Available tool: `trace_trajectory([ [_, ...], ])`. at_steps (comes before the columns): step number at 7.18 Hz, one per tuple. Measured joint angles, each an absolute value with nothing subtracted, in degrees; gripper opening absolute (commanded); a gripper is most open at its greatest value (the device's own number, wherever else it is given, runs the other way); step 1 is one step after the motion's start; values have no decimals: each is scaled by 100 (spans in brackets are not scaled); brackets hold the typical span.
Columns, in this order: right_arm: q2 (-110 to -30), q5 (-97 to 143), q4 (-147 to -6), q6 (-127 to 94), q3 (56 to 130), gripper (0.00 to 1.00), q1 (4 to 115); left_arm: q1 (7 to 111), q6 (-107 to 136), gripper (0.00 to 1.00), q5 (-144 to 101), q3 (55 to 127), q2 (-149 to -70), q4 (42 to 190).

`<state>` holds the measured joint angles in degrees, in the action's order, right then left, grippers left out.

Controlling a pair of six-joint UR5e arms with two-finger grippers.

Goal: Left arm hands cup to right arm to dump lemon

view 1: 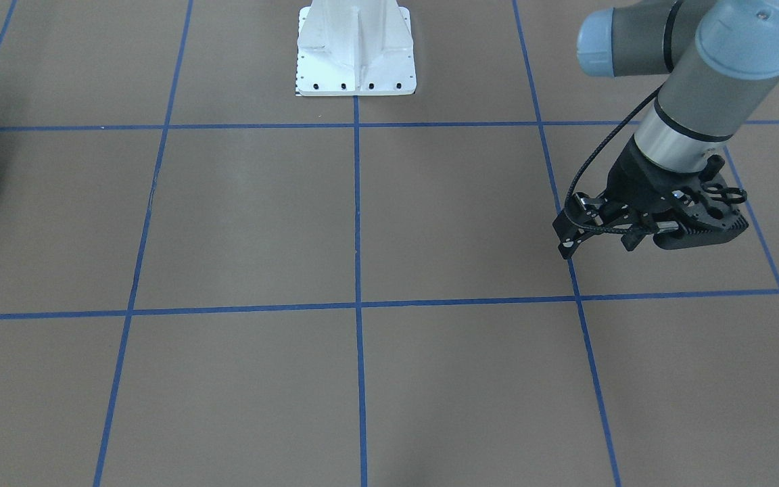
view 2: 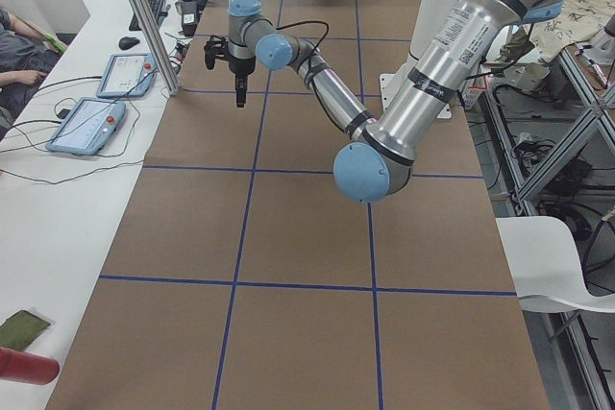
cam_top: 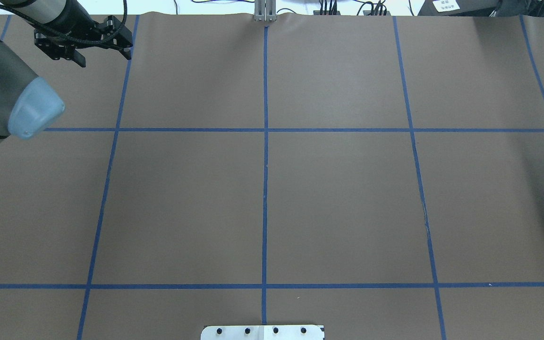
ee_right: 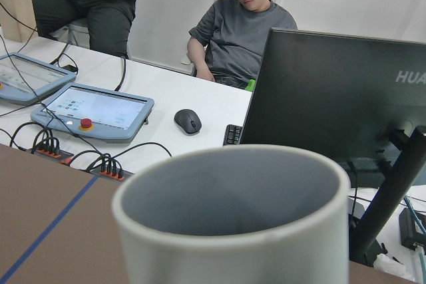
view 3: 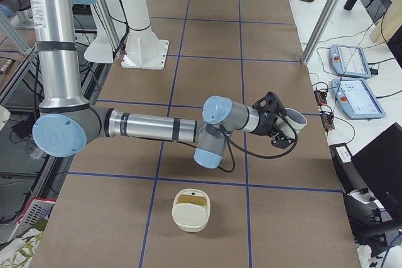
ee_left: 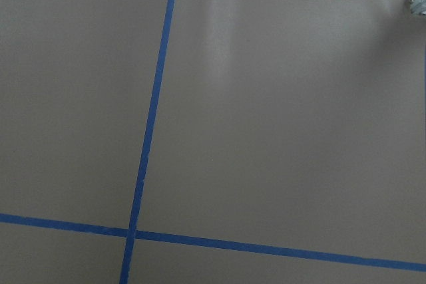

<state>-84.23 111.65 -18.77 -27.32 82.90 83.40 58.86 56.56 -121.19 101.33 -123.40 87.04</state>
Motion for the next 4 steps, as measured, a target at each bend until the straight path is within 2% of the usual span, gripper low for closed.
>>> trace_trajectory([
  [2,-8189,10173,-2957,-2430,8859,4,7622,5881,5652,100,-12151,10127,-12347,8684],
  [4,-7971,9547,-4286,-2201,9762,5,6928,5877,5653,100,-12343,10130,-12364,8683],
])
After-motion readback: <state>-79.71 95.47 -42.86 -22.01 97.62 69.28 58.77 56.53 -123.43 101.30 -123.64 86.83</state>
